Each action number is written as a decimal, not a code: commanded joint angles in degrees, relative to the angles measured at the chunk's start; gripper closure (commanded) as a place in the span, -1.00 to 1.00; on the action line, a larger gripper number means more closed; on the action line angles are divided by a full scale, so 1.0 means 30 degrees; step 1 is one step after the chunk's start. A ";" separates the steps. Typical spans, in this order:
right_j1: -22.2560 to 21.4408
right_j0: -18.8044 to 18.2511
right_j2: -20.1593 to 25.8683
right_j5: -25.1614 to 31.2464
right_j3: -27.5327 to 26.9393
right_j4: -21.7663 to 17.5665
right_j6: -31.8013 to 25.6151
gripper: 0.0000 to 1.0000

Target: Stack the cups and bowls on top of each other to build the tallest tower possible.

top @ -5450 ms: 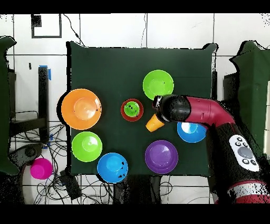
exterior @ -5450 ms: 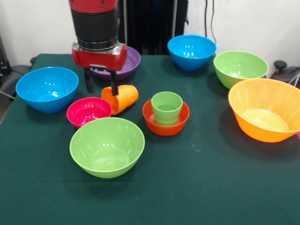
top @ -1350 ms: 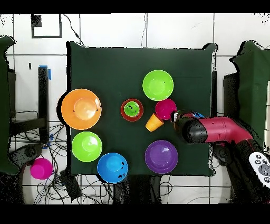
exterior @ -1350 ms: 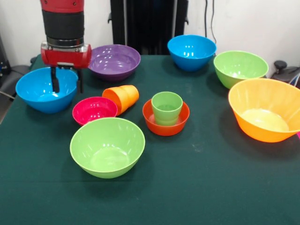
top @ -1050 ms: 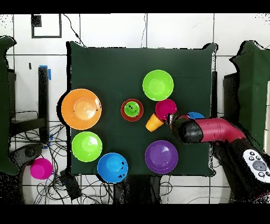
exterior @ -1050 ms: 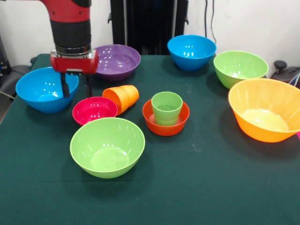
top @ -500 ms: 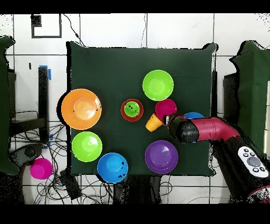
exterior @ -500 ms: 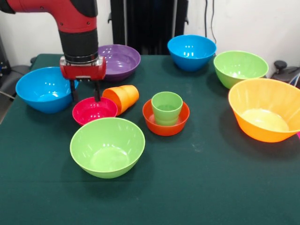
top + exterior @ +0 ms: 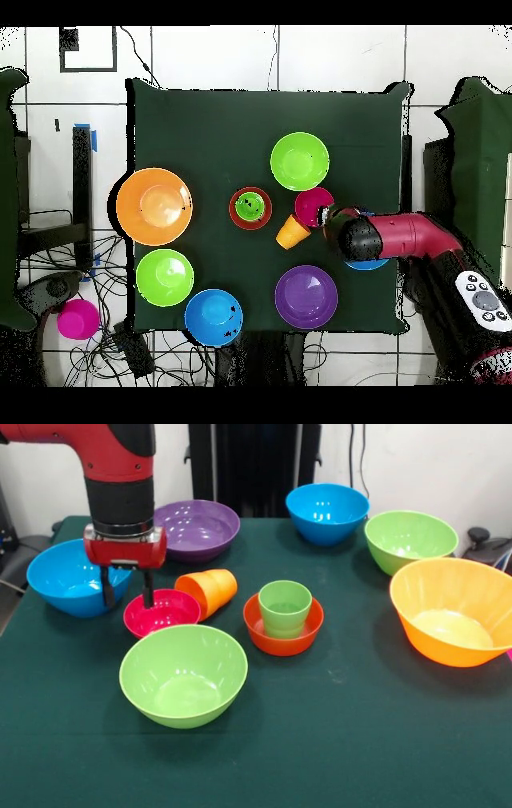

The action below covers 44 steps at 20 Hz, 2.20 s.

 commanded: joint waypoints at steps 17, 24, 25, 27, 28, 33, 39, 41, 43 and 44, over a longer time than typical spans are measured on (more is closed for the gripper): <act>0.3595 0.0519 -0.0491 -0.2585 -0.1659 -0.1546 -0.1322 -1.00; 0.5490 0.0386 -0.0018 -0.2513 -0.3213 -0.1547 -0.2090 -1.00; 0.5793 0.0356 0.0093 -0.2479 -0.3541 -0.1567 -0.2267 -1.00; 0.6210 0.0288 0.0288 -0.2388 -0.4019 -0.1586 -0.2564 -1.00; 0.6333 0.0309 0.0404 -0.2220 -0.4269 -0.1530 -0.2732 -1.00; 0.6173 0.0062 0.0782 -0.2967 -0.4100 -0.2042 -0.3003 1.00; 0.5100 0.0203 0.0432 -0.3284 -0.3130 -0.1935 -0.2078 1.00; 0.4375 0.0204 0.0372 -0.3205 -0.2433 -0.1653 -0.1778 1.00; 0.3690 0.0193 0.0236 -0.2963 -0.1703 -0.1344 -0.1538 1.00; 0.3367 0.0181 0.0130 -0.2762 -0.1321 -0.1176 -0.1449 1.00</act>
